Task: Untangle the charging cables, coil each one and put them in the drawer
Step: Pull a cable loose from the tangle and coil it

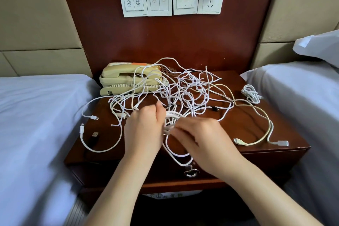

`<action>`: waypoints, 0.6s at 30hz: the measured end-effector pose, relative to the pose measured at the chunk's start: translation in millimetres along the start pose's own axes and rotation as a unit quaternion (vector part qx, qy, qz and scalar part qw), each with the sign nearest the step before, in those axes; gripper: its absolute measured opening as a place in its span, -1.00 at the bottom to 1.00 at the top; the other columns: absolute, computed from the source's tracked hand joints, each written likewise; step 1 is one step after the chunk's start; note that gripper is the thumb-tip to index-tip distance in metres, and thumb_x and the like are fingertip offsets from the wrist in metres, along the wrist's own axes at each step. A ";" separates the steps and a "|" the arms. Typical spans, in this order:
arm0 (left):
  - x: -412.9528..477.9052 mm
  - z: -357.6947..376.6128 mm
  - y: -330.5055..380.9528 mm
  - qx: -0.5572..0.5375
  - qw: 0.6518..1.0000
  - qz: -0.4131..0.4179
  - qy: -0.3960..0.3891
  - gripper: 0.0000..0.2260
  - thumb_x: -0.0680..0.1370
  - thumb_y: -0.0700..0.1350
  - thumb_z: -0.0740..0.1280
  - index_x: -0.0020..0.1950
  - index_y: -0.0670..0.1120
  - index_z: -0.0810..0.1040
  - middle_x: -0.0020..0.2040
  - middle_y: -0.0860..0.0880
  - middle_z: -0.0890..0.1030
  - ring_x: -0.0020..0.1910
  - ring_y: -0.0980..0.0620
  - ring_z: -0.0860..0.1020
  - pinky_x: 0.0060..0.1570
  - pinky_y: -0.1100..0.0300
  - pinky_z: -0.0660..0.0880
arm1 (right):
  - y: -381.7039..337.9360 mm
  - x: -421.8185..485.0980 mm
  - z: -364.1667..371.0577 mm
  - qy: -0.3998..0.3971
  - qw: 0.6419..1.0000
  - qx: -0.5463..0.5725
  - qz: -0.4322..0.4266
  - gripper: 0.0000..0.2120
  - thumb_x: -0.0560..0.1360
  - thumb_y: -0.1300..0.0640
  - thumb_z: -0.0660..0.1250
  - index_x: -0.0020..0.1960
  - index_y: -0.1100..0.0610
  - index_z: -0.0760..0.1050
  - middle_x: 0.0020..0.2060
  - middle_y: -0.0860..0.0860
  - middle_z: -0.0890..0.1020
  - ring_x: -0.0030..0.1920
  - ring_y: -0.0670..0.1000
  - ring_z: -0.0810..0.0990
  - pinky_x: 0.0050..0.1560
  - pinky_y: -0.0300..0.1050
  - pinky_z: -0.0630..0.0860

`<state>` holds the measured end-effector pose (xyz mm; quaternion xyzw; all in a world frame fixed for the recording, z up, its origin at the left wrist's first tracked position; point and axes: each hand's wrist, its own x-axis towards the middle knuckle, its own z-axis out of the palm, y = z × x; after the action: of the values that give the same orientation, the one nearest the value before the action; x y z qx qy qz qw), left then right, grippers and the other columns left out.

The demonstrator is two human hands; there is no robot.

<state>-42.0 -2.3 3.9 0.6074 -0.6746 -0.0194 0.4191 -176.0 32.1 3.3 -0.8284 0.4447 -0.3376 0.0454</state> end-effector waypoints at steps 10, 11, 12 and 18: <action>-13.2 0.3 12.4 -0.170 0.952 0.039 -0.251 -0.57 0.60 -0.02 0.11 -0.46 -0.12 0.33 -0.51 -0.06 0.45 -0.42 -0.06 0.55 -0.40 -0.02 0.50 | 38.0 1.1 -17.7 0.029 0.984 0.153 0.087 -0.59 0.52 -0.12 0.25 -0.34 0.17 0.45 -0.52 -0.01 0.37 -0.48 -0.06 0.28 -0.43 -0.19 0.23; -14.5 -0.6 13.1 -0.204 0.942 0.030 -0.266 -0.56 0.61 -0.03 0.12 -0.47 -0.11 0.32 -0.56 0.02 0.41 -0.52 0.05 0.50 -0.49 0.06 0.44 | 38.5 1.8 -17.0 0.027 0.977 0.194 0.089 -0.57 0.52 -0.11 0.26 -0.37 0.18 0.40 -0.51 -0.02 0.31 -0.47 -0.08 0.23 -0.44 -0.22 0.18; -15.3 -1.7 13.6 -0.239 0.931 0.021 -0.274 -0.56 0.61 -0.04 0.12 -0.47 -0.11 0.33 -0.59 0.05 0.39 -0.58 0.13 0.44 -0.54 0.16 0.37 | 39.0 2.7 -16.0 0.024 0.967 0.234 0.094 -0.56 0.52 -0.09 0.26 -0.38 0.20 0.37 -0.50 0.00 0.29 -0.45 -0.08 0.22 -0.44 -0.23 0.16; -13.7 -3.4 14.2 -0.384 0.906 -0.070 -0.163 -0.53 0.63 -0.10 0.10 -0.44 -0.24 0.41 -0.65 0.01 0.37 -0.65 0.10 0.33 -0.55 0.31 0.30 | 33.0 4.0 0.2 0.011 0.952 0.285 0.113 -0.61 0.57 0.03 0.22 -0.30 0.29 0.47 -0.49 0.12 0.36 -0.45 -0.09 0.26 -0.41 -0.19 0.22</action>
<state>-52.6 14.5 6.3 0.4334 -0.6294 -0.4053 0.5017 -197.7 9.2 -7.1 -0.7211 0.4214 -0.4522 0.3130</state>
